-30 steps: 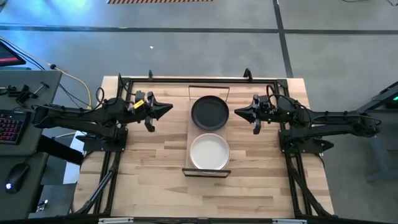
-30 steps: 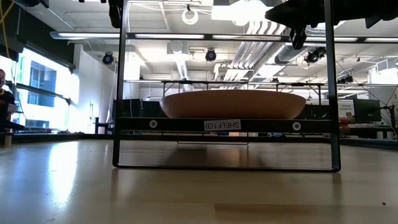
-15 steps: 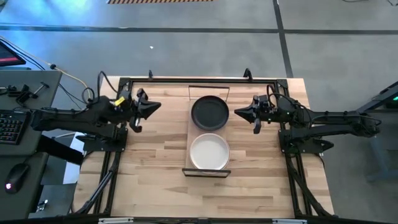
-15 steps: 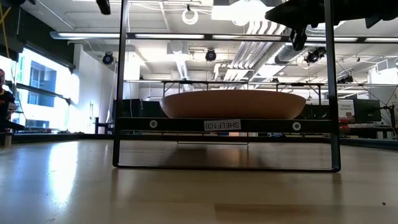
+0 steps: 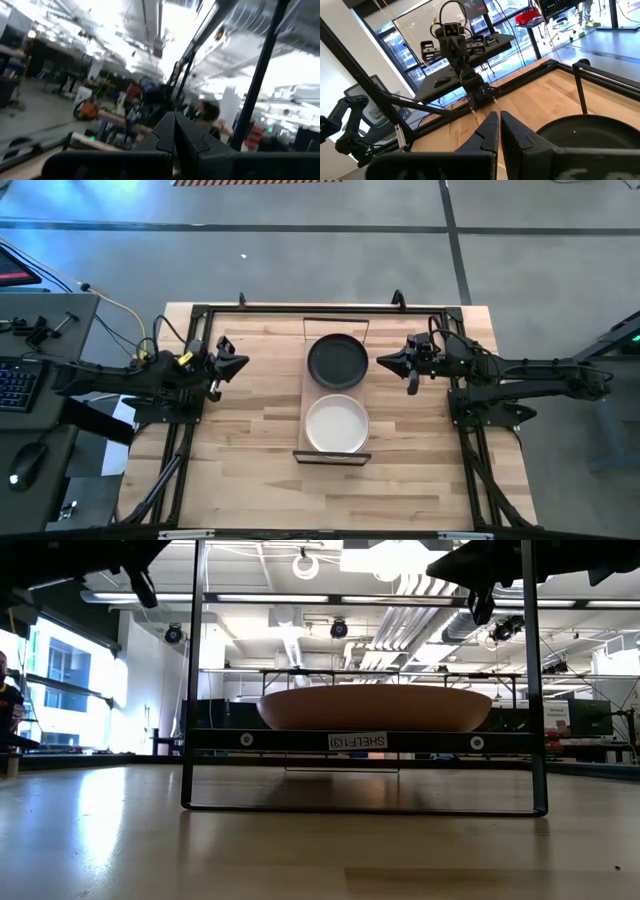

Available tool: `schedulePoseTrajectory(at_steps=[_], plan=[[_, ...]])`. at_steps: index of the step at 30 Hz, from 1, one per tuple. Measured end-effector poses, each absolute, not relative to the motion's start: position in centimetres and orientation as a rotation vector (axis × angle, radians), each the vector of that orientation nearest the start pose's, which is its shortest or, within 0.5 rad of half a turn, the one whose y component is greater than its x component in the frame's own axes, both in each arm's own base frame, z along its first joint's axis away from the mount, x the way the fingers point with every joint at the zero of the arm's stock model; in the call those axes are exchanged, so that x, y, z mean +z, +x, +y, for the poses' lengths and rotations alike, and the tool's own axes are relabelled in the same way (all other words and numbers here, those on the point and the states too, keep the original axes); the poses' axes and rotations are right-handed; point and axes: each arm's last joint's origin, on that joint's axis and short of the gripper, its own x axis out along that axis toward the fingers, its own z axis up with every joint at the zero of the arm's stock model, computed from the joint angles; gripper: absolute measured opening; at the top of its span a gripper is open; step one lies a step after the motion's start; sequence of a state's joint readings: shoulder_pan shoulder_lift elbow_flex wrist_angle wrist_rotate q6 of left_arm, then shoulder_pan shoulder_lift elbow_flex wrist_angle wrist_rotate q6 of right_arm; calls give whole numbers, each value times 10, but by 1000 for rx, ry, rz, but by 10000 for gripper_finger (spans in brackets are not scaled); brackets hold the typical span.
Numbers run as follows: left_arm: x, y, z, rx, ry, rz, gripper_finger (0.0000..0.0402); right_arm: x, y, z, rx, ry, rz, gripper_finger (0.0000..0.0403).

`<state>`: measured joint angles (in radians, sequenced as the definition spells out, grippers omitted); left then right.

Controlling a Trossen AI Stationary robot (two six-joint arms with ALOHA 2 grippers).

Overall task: Place and stack plates onto a shelf
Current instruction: Return to Home Position

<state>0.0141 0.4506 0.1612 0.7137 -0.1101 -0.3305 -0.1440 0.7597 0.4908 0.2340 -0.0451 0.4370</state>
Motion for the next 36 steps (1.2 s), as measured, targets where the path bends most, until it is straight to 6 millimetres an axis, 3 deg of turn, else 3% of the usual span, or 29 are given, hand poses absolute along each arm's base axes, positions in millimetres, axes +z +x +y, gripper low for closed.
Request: schedulePoseTrajectory(at_steps=[14, 21, 31, 36], plan=[[238, 91, 7, 97, -307, -373, 0, 273, 176, -25, -126, 441, 31, 0], [204, 90, 7, 98, -350, -414, 0, 270, 175, -25, -131, 468, 50, 0], [196, 92, 7, 126, -314, -321, 0, 267, 175, -24, -139, 506, 80, 0], [182, 95, 7, 150, -281, -176, 0, 267, 175, -24, -122, 507, 84, 0]])
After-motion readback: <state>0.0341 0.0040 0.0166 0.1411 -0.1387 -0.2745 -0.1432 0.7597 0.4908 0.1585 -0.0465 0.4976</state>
